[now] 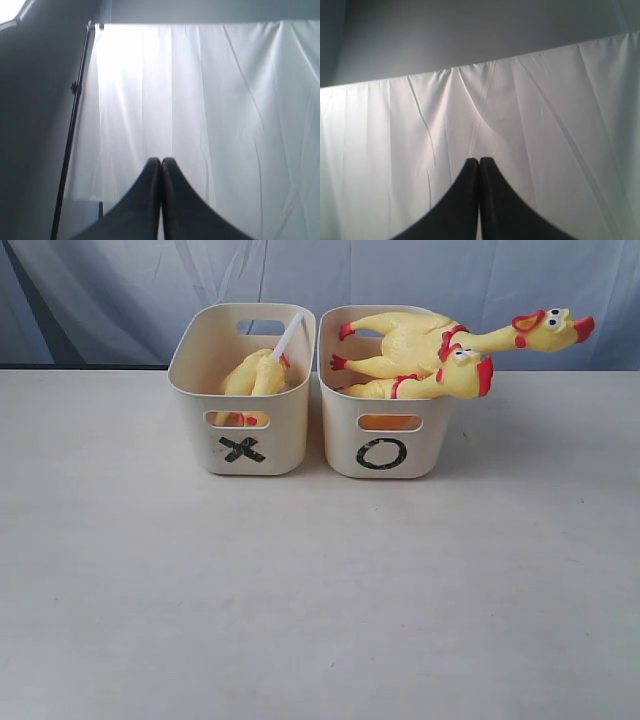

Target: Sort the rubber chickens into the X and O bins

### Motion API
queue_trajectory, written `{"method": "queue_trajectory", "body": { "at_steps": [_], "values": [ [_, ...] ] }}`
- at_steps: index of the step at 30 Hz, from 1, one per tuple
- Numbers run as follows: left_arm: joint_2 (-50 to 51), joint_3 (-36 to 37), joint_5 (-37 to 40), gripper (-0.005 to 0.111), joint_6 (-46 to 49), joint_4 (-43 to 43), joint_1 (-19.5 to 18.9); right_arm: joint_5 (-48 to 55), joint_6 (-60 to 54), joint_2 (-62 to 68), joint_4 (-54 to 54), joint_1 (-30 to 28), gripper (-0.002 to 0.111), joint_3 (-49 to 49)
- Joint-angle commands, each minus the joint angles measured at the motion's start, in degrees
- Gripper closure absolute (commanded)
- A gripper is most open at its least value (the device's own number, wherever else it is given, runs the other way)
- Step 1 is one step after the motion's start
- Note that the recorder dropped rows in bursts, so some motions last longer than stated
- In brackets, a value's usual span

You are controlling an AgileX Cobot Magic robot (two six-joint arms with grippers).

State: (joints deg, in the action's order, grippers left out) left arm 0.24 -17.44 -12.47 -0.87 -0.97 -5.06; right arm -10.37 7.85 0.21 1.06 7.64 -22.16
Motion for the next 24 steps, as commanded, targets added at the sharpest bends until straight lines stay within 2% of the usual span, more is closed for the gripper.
{"method": "queue_trajectory", "body": {
  "at_steps": [1, 6, 13, 18, 21, 24],
  "values": [
    [-0.2, 3.4, -6.4, 0.107, -0.1, 8.2, 0.0, -0.9, -0.3, -0.2, 2.2, -0.3, 0.109, 7.6],
    [-0.2, 8.3, -8.6, 0.107, -0.1, 10.3, 0.1, -2.2, -0.3, -0.2, 3.5, -0.3, 0.109, 15.4],
    [-0.2, 13.9, -8.6, 0.107, -0.1, 10.3, 2.5, -2.2, -0.3, -0.2, 3.8, -0.3, 0.109, 21.1],
    [-0.2, 17.4, -6.9, 0.107, -0.1, 10.3, 2.6, -1.9, -0.3, -0.2, 3.8, -0.3, 0.109, 22.2],
    [-0.2, 17.4, -6.6, 0.107, -0.1, 10.3, 2.6, -0.8, -0.3, -0.2, 3.8, -0.3, 0.109, 22.2],
    [-0.2, 17.4, -3.1, 0.107, -0.1, 10.5, 2.7, -0.3, -0.3, -0.2, 3.8, -0.3, 0.109, 22.2]
  ]
}}
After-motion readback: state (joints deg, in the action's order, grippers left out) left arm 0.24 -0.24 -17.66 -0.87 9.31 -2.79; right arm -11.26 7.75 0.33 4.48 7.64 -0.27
